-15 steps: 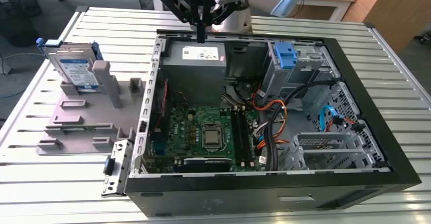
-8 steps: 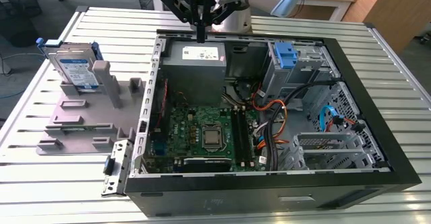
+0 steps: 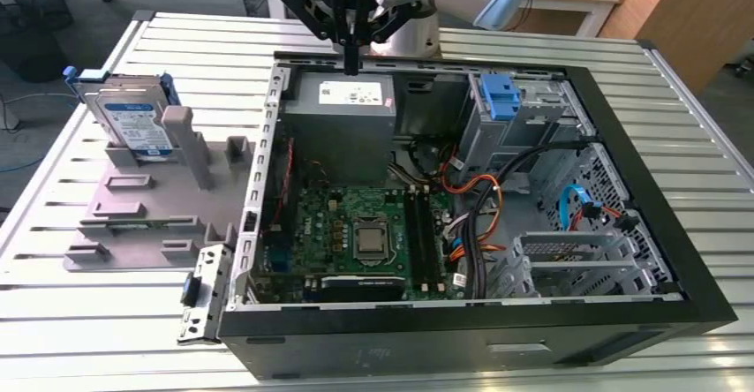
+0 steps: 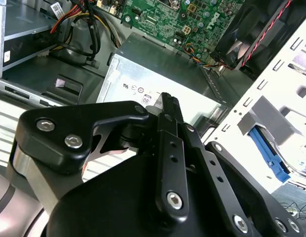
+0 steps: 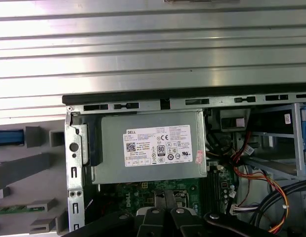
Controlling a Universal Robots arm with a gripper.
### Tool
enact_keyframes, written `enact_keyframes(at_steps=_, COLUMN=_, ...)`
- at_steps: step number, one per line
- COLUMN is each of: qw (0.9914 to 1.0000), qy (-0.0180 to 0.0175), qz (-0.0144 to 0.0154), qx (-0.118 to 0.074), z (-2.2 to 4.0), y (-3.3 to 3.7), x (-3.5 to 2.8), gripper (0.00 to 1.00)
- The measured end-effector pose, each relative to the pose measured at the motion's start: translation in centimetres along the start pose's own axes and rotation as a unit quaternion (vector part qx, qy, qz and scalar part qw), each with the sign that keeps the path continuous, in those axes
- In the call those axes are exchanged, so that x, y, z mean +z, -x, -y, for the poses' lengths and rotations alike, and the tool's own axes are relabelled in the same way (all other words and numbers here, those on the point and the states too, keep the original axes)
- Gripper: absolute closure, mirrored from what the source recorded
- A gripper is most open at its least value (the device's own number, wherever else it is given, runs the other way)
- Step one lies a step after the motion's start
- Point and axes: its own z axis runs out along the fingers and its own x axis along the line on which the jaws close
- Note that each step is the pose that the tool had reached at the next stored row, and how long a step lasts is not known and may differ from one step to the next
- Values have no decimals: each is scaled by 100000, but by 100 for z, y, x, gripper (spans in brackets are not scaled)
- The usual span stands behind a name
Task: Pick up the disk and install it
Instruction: 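Reach for the disk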
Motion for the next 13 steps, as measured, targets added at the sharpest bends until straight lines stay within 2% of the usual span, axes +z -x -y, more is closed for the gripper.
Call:
enact_keyframes(at_steps=5, qw=100000, qy=8, qz=43, qx=-3, z=4, y=-49, x=4, gripper=89)
enact_keyframes(at_steps=13, qw=100000, qy=11, qz=143, qx=-2, z=13, y=-163, x=12, gripper=89)
